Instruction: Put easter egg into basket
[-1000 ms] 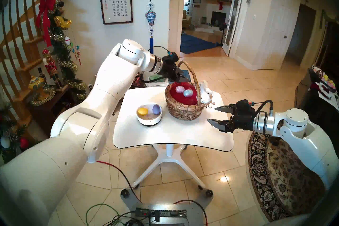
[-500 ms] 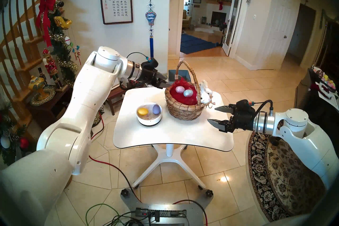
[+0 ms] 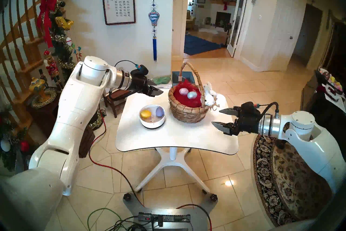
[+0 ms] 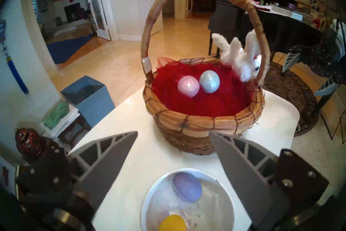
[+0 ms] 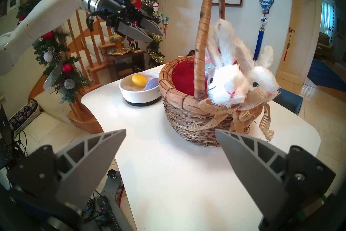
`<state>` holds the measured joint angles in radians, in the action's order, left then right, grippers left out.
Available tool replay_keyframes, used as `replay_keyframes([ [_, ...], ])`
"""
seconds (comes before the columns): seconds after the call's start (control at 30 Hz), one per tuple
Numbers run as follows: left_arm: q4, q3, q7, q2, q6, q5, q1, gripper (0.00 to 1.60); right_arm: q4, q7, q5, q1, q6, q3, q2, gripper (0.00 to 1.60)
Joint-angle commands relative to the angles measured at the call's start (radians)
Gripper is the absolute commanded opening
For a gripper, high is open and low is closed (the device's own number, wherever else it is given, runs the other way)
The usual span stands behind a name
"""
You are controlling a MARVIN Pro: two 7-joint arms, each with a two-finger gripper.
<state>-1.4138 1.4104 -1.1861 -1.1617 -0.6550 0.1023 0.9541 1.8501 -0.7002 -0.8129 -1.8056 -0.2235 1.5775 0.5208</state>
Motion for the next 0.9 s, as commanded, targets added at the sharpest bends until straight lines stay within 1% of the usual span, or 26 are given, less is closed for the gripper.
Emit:
replay_keyframes([
  [0.0,-0.129,0.025,-0.044,0.037,-0.055,-0.039,0.092,1.50,0.000,0.001,-0.001,0.004,0.002,0.007,-0.002,1.60],
  [0.03,-0.129,0.025,-0.044,0.037,-0.055,-0.039,0.092,1.50,0.000,0.001,-0.001,0.004,0.002,0.007,-0.002,1.60],
  [0.1,-0.181,0.033,-0.023,0.048,-0.080,-0.047,0.127,1.49,0.000,0.001,-0.001,0.004,0.002,0.007,-0.002,1.60],
  [0.13,-0.169,0.030,-0.019,0.049,-0.078,-0.052,0.124,1.51,0.000,0.001,-0.001,0.004,0.002,0.007,-0.002,1.60],
  [0.17,-0.211,0.038,0.006,0.056,-0.101,-0.060,0.153,1.50,0.000,0.001,-0.001,0.004,0.002,0.007,-0.002,1.60],
  [0.23,-0.217,0.039,0.009,0.060,-0.105,-0.064,0.158,1.51,0.000,0.001,-0.001,0.004,0.002,0.007,-0.002,1.60],
  [0.33,-0.279,0.050,0.039,0.075,-0.134,-0.076,0.196,1.51,0.000,0.001,-0.001,0.004,0.002,0.007,-0.002,1.60],
  [0.37,-0.260,0.045,0.042,0.076,-0.137,-0.081,0.187,1.53,0.000,0.001,-0.001,0.004,0.002,0.007,-0.002,1.60],
  [0.43,-0.325,0.058,0.072,0.087,-0.169,-0.083,0.226,1.54,0.001,0.001,-0.001,0.003,0.002,0.007,-0.002,1.60],
  [0.47,-0.320,0.057,0.078,0.089,-0.178,-0.089,0.226,1.54,0.001,0.001,-0.002,0.003,0.002,0.008,-0.002,1.60],
  [0.53,-0.365,0.065,0.105,0.096,-0.199,-0.095,0.255,1.53,0.001,0.001,-0.002,0.003,0.002,0.008,-0.002,1.60],
  [0.57,-0.352,0.063,0.103,0.097,-0.205,-0.103,0.250,1.54,0.001,0.001,-0.002,0.003,0.002,0.008,-0.002,1.60],
  [0.6,-0.386,0.069,0.120,0.102,-0.219,-0.105,0.272,1.52,0.001,0.001,-0.002,0.003,0.002,0.008,-0.002,1.60],
  [0.67,-0.421,0.074,0.141,0.112,-0.241,-0.114,0.297,1.52,0.001,0.001,-0.002,0.003,0.002,0.008,-0.002,1.60],
  [0.7,-0.420,0.069,0.142,0.117,-0.241,-0.120,0.301,1.51,0.001,0.001,-0.002,0.003,0.002,0.008,-0.002,1.60],
  [0.77,-0.472,0.079,0.173,0.126,-0.268,-0.126,0.341,1.50,0.001,0.001,-0.002,0.003,0.002,0.008,-0.002,1.60],
  [0.87,-0.508,0.083,0.206,0.138,-0.285,-0.137,0.375,1.48,0.001,0.001,-0.002,0.002,0.002,0.009,-0.002,1.60],
])
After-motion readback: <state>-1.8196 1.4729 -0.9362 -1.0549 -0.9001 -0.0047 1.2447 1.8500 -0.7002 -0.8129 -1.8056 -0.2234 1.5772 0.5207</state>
